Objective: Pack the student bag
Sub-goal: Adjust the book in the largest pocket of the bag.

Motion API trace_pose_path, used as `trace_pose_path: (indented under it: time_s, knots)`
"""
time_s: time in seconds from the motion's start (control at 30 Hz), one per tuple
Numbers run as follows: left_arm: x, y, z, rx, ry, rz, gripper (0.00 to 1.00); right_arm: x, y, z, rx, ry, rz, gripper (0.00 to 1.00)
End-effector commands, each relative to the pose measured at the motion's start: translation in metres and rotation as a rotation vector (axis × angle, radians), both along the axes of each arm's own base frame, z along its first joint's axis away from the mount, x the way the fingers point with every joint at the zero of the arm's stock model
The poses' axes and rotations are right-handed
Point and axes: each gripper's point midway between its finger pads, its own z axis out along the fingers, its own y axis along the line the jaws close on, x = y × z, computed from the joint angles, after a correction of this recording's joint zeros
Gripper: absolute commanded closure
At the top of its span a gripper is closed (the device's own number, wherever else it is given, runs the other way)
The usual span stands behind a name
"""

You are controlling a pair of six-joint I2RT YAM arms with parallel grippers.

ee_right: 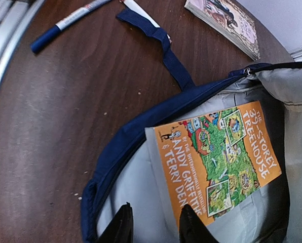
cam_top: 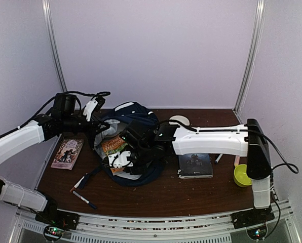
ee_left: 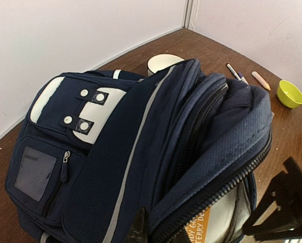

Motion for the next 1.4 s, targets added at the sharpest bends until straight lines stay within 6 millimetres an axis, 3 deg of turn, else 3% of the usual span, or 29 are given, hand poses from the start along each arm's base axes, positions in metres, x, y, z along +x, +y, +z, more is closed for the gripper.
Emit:
trace_pose_path:
  time_s: [0.0,0.23,0.53,0.63,0.73,0.8,0.93,1.13,1.27,1.37]
  knots:
    - [0.008,0.002,0.049,-0.089,-0.121,0.023,1.0,0.037,0.033,0.002,0.041,-0.171,-0.078,0.67]
    - [0.003,0.003,0.054,-0.096,-0.132,0.014,1.0,0.05,0.052,-0.033,0.004,-0.181,-0.088,0.5]
    - [0.0,0.001,0.057,-0.104,-0.137,-0.004,1.0,0.052,0.059,-0.063,-0.037,-0.171,-0.076,0.48]
    - [0.001,0.002,0.057,-0.1,-0.138,0.002,1.0,0.042,0.057,-0.069,-0.055,-0.125,-0.044,0.48]
    - [0.001,0.001,0.055,-0.099,-0.133,0.0,1.0,0.008,0.051,-0.065,-0.075,-0.01,0.109,0.47]
    - [0.001,0.001,0.055,-0.098,-0.132,-0.001,1.0,-0.002,0.051,-0.062,-0.059,0.002,0.15,0.47]
    - [0.0,-0.001,0.056,-0.103,-0.129,-0.014,1.0,0.014,0.058,-0.062,-0.067,-0.041,0.093,0.47]
    - [-0.002,-0.003,0.055,-0.114,-0.117,-0.029,1.0,0.065,0.076,-0.062,0.009,-0.173,-0.155,0.53]
    - [-0.004,-0.005,0.057,-0.123,-0.118,-0.043,1.0,0.075,0.08,-0.068,0.003,-0.187,-0.181,0.53]
    - [-0.005,-0.006,0.056,-0.128,-0.113,-0.051,1.0,0.091,0.08,-0.061,0.03,-0.232,-0.25,0.55]
